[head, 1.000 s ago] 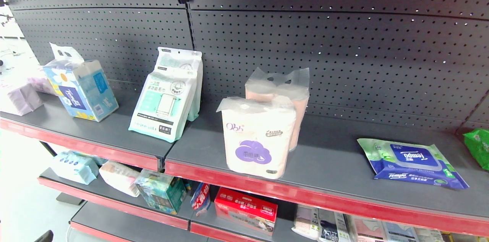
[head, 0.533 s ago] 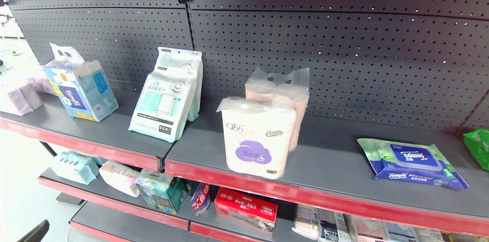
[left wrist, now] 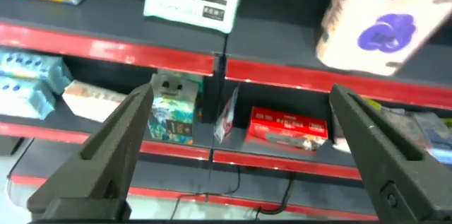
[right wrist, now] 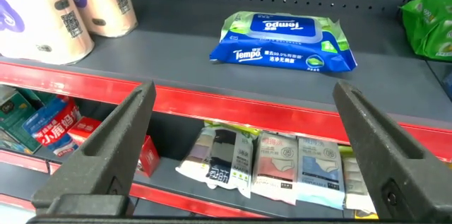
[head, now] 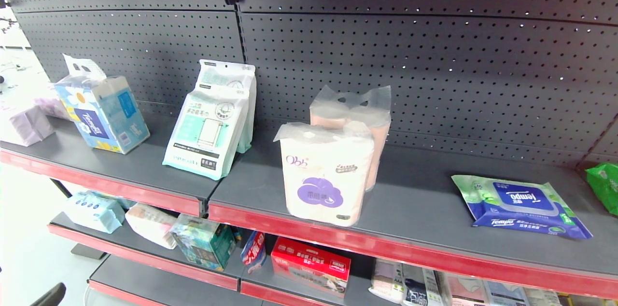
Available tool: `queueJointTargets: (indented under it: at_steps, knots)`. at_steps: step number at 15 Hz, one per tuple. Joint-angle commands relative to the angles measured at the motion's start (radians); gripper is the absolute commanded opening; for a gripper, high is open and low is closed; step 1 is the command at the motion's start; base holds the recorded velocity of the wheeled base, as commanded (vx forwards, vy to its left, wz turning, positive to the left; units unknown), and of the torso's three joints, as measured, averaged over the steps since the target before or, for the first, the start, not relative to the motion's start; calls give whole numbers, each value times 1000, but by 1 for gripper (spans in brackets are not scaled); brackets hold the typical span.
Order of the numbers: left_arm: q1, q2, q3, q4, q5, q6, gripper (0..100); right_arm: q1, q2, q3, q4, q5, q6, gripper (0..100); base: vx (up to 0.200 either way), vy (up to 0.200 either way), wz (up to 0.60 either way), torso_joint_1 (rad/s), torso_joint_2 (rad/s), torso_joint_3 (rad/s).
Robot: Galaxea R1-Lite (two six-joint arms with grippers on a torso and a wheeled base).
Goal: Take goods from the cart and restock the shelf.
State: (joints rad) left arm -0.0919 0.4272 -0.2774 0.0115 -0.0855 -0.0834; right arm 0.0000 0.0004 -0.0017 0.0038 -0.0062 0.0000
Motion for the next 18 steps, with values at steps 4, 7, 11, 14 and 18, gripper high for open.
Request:
queueJointTargets:
  at_steps: [4, 7, 11, 14, 18]
  knots:
    - [-2, -44, 34, 7, -3, 4, 100, 0, 0, 0, -1, 0, 0, 100, 0, 0, -300, 2, 2, 0]
    - [-2, -41, 34, 7, -3, 4, 100, 2, 0, 0, 1, 0, 0, 100, 0, 0, -600, 6, 2, 2]
    - [-2, -38, 34, 7, -5, 2, 100, 2, 0, 0, 1, 2, -3, 100, 0, 0, -300, 1, -1, 4]
    - [-2, -19, 34, 5, -3, 2, 100, 0, 0, 0, -1, 2, -2, 100, 0, 0, 0, 0, 0, 0]
    - [41, 217, 24, -110, 67, -6, 100, 0, 0, 0, 1, 0, 0, 100, 0, 0, 0, 0, 0, 0]
